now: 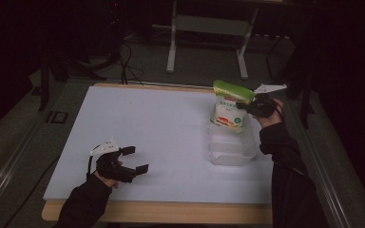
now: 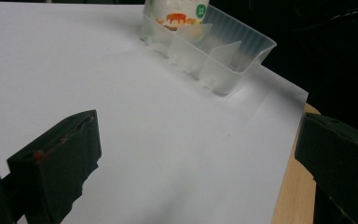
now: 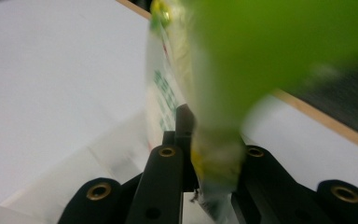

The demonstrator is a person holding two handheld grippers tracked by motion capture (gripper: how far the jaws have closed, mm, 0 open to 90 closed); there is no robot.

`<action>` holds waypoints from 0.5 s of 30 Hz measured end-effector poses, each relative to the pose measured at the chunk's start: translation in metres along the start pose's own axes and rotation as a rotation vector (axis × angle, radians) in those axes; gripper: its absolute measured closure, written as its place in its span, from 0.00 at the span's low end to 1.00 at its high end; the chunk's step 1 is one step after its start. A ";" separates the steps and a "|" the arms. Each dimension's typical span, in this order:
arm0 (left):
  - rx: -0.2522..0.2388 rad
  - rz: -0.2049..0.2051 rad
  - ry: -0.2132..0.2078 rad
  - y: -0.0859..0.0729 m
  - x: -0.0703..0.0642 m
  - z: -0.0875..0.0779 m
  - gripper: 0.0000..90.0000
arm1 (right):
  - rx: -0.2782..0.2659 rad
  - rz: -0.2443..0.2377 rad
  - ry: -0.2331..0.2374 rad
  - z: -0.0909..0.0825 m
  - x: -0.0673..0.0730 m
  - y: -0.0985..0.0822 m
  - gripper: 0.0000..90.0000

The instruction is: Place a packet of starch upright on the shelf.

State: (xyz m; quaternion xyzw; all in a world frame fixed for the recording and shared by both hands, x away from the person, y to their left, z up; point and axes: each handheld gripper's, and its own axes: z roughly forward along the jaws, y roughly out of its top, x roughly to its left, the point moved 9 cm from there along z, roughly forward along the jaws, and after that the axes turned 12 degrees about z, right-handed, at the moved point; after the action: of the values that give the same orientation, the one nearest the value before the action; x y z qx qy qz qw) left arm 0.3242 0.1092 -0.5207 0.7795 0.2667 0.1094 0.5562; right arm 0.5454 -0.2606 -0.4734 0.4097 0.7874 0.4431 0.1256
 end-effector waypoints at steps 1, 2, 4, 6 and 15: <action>-0.001 0.002 -0.001 0.000 0.000 0.000 0.01 | 0.008 0.014 -0.012 -0.001 -0.003 -0.003 0.93; -0.002 0.002 0.001 0.001 -0.001 0.001 0.01 | 0.010 0.022 -0.022 -0.002 -0.004 -0.005 0.91; -0.007 0.007 0.011 0.001 0.000 0.001 0.01 | 0.001 0.040 -0.031 -0.004 -0.006 -0.007 0.88; -0.010 0.013 0.019 0.001 0.001 0.001 0.01 | -0.012 0.062 -0.054 -0.008 -0.008 -0.007 0.83; -0.001 0.037 0.025 0.000 0.000 0.002 0.01 | -0.060 0.123 -0.146 -0.028 -0.007 -0.007 0.43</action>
State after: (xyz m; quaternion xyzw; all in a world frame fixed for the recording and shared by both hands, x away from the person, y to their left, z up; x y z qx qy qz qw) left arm 0.3247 0.1075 -0.5217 0.7826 0.2590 0.1297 0.5510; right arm 0.5303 -0.2845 -0.4637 0.4846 0.7357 0.4425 0.1675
